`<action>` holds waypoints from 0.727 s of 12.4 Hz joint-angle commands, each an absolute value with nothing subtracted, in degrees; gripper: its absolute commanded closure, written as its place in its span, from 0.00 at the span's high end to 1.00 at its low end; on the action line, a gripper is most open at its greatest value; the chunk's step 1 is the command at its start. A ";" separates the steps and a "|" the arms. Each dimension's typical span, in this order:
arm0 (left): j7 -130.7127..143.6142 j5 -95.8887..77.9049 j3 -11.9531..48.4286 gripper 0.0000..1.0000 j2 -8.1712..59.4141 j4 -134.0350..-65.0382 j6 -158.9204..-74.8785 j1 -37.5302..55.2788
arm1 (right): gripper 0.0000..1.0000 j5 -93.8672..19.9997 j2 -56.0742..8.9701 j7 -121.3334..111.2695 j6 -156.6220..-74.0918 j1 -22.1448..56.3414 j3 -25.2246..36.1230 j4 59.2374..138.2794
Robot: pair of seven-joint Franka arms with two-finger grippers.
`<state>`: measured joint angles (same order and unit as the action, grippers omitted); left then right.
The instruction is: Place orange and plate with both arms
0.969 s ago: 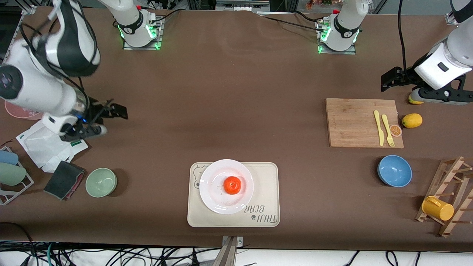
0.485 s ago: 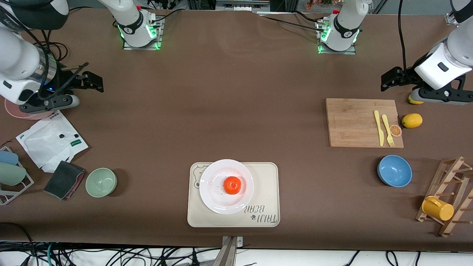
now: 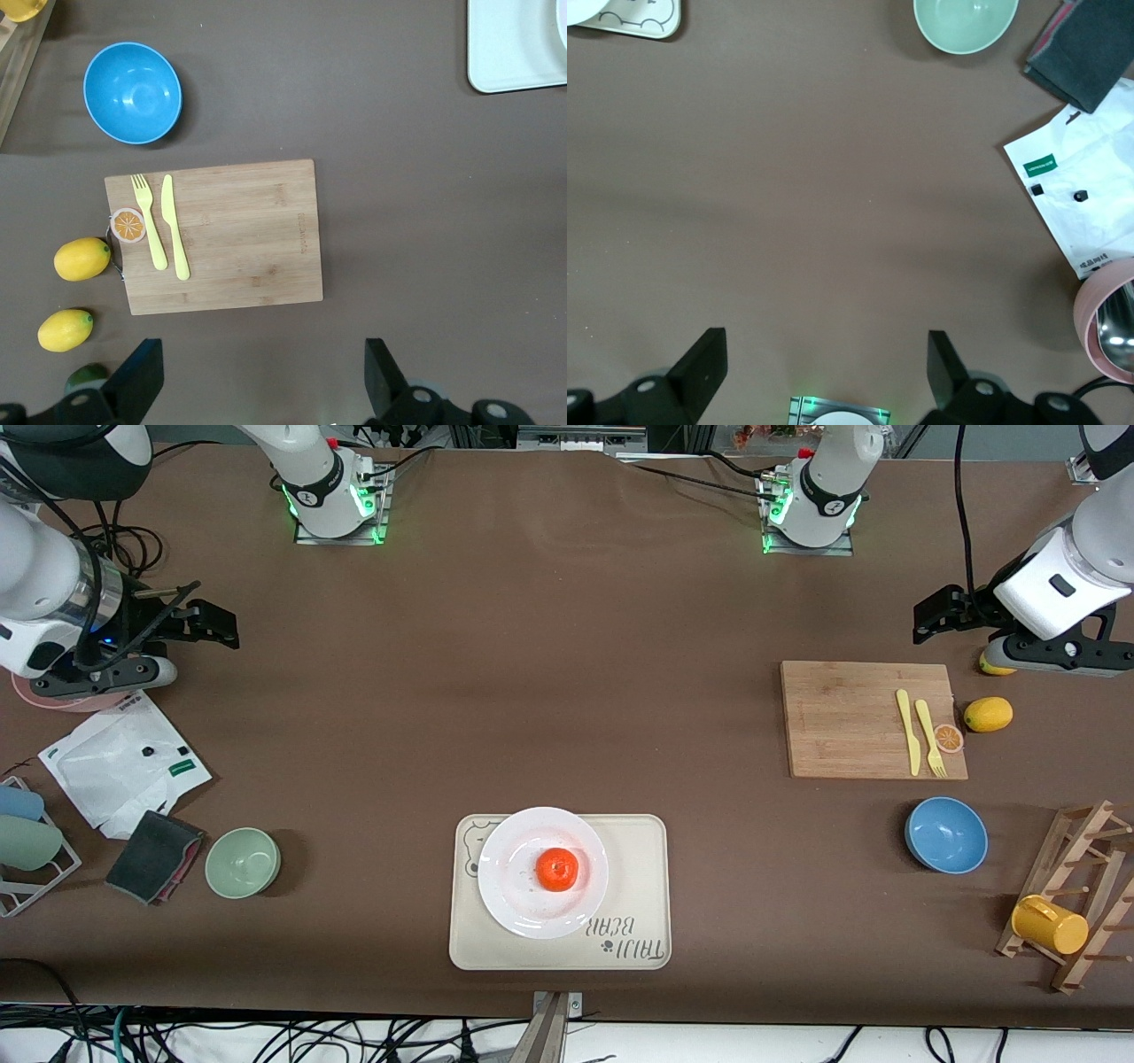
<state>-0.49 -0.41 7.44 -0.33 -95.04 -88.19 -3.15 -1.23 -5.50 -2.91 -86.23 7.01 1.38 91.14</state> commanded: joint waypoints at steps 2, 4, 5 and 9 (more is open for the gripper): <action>-1.05 -1.05 7.38 1.00 0.26 -93.34 -86.84 -3.34 | 1.00 -1.76 -5.98 -2.81 -84.90 7.12 2.02 89.48; -1.05 -1.05 7.38 1.00 0.26 -93.34 -86.92 -3.34 | 1.00 -1.84 -6.15 -2.72 -84.46 7.21 1.93 88.33; -1.05 -1.05 7.30 1.00 0.26 -93.34 -86.84 -3.43 | 1.00 -1.85 -6.24 -2.64 -84.55 7.29 1.93 88.07; -1.14 -1.05 7.29 1.00 0.26 -93.34 -86.84 -3.51 | 1.00 -1.76 -6.68 -2.29 -85.16 7.73 1.67 87.89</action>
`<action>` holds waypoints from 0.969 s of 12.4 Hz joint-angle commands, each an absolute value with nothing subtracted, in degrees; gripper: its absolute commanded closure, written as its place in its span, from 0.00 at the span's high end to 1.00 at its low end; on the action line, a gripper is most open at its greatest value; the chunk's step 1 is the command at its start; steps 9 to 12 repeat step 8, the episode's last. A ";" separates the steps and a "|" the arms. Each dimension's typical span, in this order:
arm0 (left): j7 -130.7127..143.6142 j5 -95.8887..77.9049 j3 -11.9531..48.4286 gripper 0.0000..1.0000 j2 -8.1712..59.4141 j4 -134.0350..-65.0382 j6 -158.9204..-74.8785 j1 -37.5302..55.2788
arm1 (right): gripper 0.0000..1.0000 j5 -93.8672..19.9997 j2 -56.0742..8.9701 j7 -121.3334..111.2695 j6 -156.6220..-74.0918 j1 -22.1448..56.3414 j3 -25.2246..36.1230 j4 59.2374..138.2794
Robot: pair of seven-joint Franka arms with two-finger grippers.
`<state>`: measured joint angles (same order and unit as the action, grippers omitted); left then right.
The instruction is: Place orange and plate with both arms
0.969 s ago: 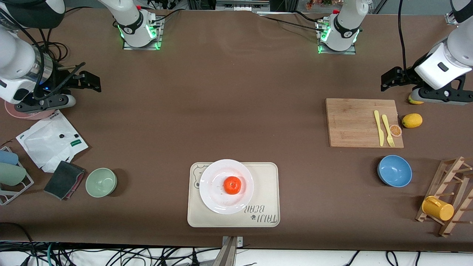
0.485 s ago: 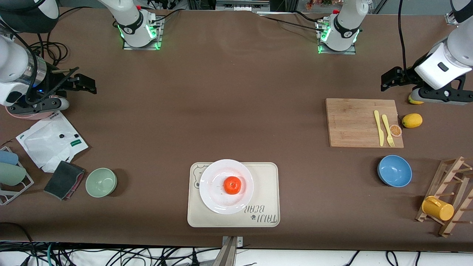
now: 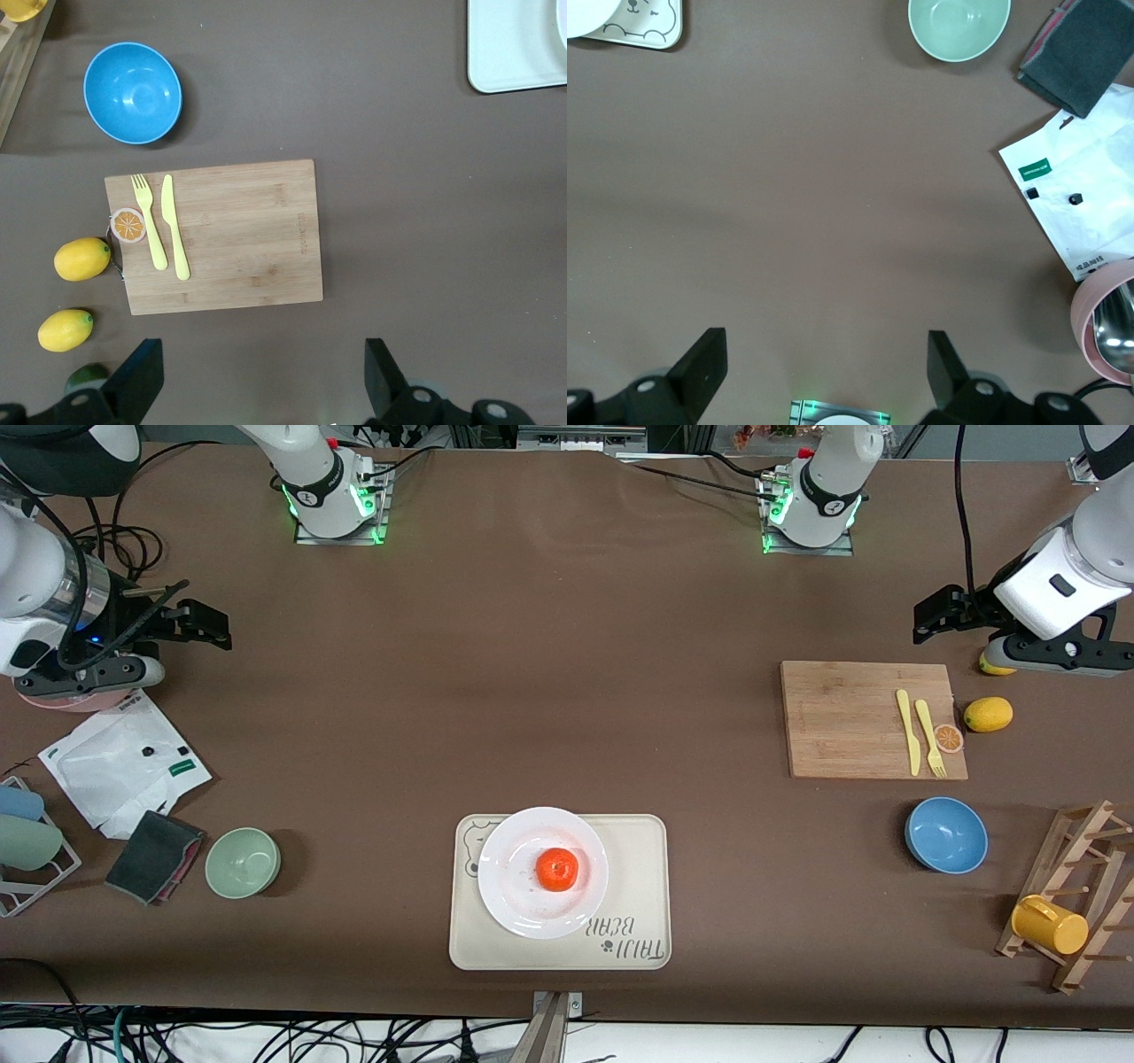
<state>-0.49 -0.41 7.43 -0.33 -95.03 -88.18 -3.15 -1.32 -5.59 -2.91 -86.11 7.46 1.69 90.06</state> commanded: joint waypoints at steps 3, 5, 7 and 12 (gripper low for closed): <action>-1.14 -1.05 7.29 1.00 0.26 -93.34 -86.84 -4.31 | 1.00 -1.76 -7.38 -2.37 -85.17 7.39 1.76 86.92; -1.06 -1.05 7.38 1.00 0.26 -93.34 -86.84 -4.22 | 1.00 -1.85 -7.29 -2.29 -85.08 7.38 1.76 86.92; -0.97 -1.05 7.56 1.00 0.26 -93.34 -86.84 -4.22 | 1.00 -1.85 -7.29 -2.29 -84.90 7.38 1.76 86.92; -0.97 -0.97 7.56 1.00 0.26 -93.34 -86.84 -4.13 | 1.00 -1.85 -7.29 -2.29 -84.90 7.47 1.76 86.92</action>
